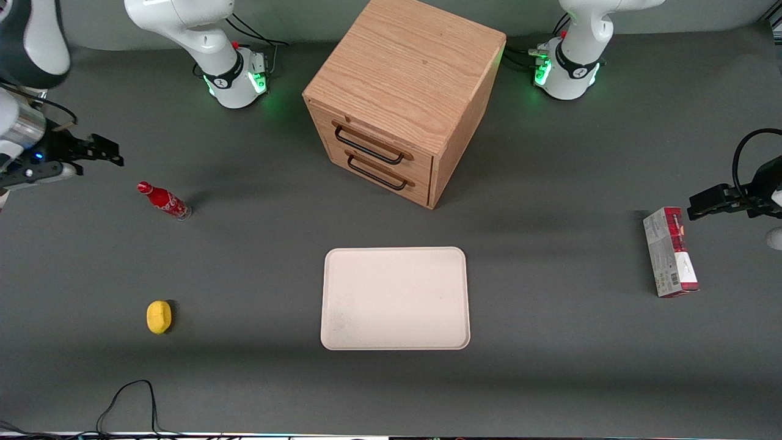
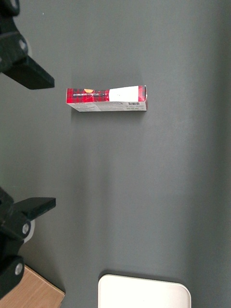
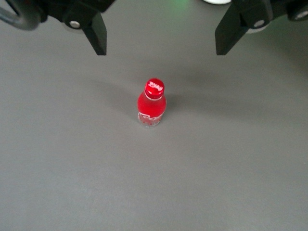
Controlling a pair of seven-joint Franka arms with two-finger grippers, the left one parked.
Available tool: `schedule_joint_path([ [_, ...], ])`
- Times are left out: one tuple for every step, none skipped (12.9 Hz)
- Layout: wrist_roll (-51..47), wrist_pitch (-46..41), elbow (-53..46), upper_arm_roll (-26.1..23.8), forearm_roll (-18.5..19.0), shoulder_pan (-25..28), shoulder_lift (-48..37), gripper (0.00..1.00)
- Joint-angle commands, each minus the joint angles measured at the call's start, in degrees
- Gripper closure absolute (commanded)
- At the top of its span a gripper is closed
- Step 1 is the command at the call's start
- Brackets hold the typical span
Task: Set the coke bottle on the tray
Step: 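Lower the open right gripper over the bottle and close on its neck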
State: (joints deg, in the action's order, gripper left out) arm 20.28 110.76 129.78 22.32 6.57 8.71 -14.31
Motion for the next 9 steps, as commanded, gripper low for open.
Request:
schedule_joint_path([
  [0.2,6.6,5.3,1.1,1.5,0.6,0.5,0.00],
  [0.4,8.7,6.3,1.6,1.5,0.6,1.7,0.00],
  [0.5,10.9,6.9,1.8,1.5,0.6,2.9,0.00],
  [1.0,12.4,7.4,1.8,1.5,0.6,4.1,0.00],
  [1.2,13.8,8.3,1.8,1.5,0.6,4.7,0.00],
  [1.2,15.7,9.6,2.4,1.5,0.6,4.7,0.00],
  [1.2,17.1,10.5,2.9,1.5,0.6,4.7,0.00],
  [1.2,18.3,11.5,2.9,1.5,0.6,4.7,0.00],
  [1.2,19.0,11.8,2.9,1.5,0.6,4.9,0.00],
])
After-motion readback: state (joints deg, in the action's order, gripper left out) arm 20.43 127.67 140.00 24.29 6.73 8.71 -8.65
